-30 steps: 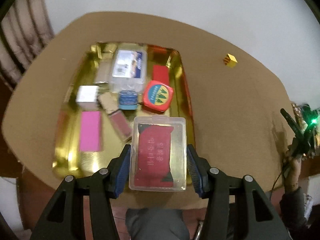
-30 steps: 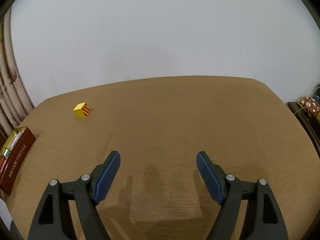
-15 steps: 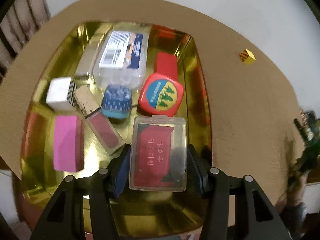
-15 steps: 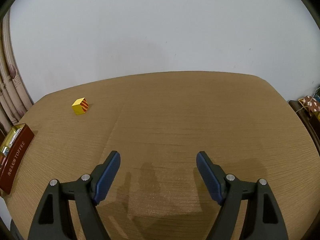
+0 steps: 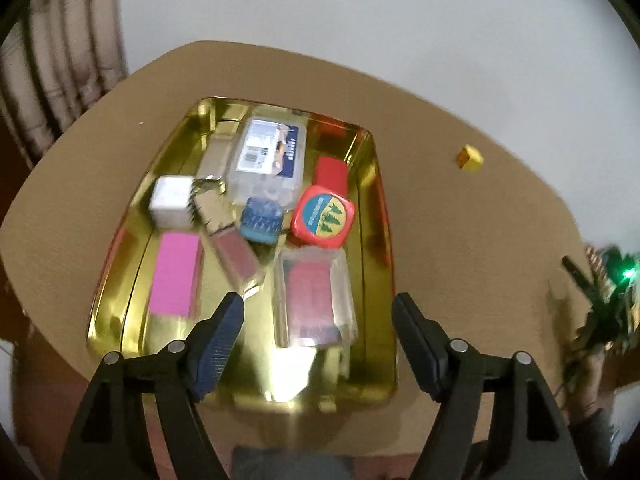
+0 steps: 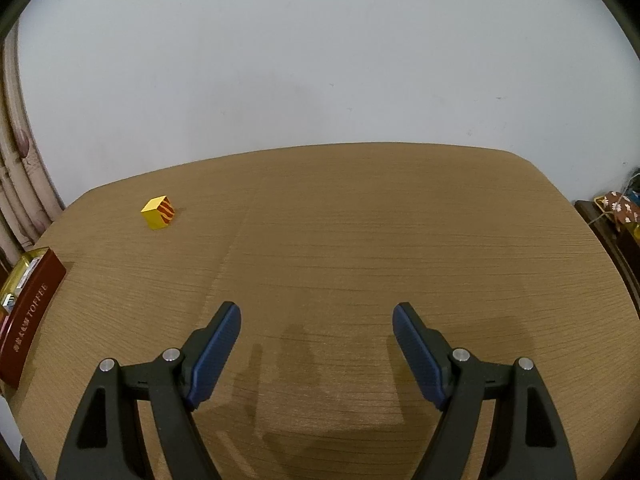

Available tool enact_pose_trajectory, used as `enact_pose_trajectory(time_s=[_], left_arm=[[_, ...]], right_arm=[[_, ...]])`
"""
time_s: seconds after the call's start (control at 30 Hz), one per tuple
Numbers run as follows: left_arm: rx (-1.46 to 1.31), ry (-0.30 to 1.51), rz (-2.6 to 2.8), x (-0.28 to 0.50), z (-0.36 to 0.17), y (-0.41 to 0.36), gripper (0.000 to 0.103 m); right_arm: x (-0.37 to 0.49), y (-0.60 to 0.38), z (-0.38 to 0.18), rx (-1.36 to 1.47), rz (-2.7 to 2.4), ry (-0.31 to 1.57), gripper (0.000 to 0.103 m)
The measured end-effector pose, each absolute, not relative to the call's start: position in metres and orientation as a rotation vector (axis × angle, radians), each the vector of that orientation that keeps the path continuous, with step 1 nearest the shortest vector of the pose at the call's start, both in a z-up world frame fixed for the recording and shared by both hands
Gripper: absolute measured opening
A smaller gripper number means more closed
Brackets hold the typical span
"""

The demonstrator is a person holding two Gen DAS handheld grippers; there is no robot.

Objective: Organize rigid objects
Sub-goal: 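Place the clear box into the tin and open the left gripper, then reach the right gripper to the yellow cube and grasp it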

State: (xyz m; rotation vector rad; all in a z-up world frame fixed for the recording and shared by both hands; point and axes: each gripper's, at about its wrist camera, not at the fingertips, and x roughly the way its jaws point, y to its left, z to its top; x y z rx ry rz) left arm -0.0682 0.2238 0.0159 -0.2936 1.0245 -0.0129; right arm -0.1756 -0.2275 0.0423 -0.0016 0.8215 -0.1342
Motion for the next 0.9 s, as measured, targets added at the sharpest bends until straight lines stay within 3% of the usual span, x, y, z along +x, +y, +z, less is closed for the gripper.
enact_pose_trajectory(time_s=[0.47, 0.7, 0.9], left_arm=[[-0.247, 0.795, 0.191, -0.193, 0.027, 0.237, 0.077], [-0.341, 0.803, 0.295, -0.202, 0.013, 0.271, 0.077], [-0.398, 0.845, 0.291, -0.199, 0.003, 0.283, 0.077]], right_arm=[[-0.154, -0.206, 0.024, -0.111, -0.177, 0.924, 0.081], [-0.100, -0.102, 0.061, -0.180, 0.022, 0.888, 0.081], [-0.025, -0.034, 0.044, -0.259, 0.034, 0.921, 0.081]])
